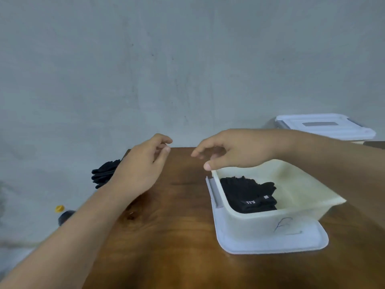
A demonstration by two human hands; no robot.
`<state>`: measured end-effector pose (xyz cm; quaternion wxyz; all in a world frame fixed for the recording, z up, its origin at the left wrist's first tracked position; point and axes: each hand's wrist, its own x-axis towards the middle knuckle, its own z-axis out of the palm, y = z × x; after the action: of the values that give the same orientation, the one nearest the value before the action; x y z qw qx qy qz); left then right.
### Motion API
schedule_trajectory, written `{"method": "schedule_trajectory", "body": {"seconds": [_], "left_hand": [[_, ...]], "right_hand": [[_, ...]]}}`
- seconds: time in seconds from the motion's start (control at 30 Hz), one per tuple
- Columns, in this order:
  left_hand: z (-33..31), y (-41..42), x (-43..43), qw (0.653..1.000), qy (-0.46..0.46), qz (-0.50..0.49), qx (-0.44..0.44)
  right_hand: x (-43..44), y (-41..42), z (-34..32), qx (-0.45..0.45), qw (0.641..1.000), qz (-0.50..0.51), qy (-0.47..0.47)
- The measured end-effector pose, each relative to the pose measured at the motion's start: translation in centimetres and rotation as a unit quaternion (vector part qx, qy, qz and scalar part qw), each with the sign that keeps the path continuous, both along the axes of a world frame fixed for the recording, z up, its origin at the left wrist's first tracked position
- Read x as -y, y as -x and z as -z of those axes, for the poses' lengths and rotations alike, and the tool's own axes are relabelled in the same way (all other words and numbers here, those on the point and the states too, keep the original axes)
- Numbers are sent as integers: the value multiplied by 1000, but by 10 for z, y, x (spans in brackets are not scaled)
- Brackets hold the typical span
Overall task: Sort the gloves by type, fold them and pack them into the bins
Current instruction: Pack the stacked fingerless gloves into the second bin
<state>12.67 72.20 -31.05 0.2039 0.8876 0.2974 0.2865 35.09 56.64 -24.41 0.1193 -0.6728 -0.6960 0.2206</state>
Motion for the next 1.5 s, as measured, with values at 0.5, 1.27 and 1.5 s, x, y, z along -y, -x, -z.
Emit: {"method": "schedule_trajectory", "body": {"seconds": [0.5,1.27,1.5], "left_hand": [[14,64,-159,963,40,-56,-262],[153,76,-148,963,22,-90,-255],[152,78,-148,969,65,-79,-227]], "right_hand": [[-91,134,52,-7,997,74,2],[-186,163,184,-253,906,325,92],[-224,172,175,-386,838,367,118]]}}
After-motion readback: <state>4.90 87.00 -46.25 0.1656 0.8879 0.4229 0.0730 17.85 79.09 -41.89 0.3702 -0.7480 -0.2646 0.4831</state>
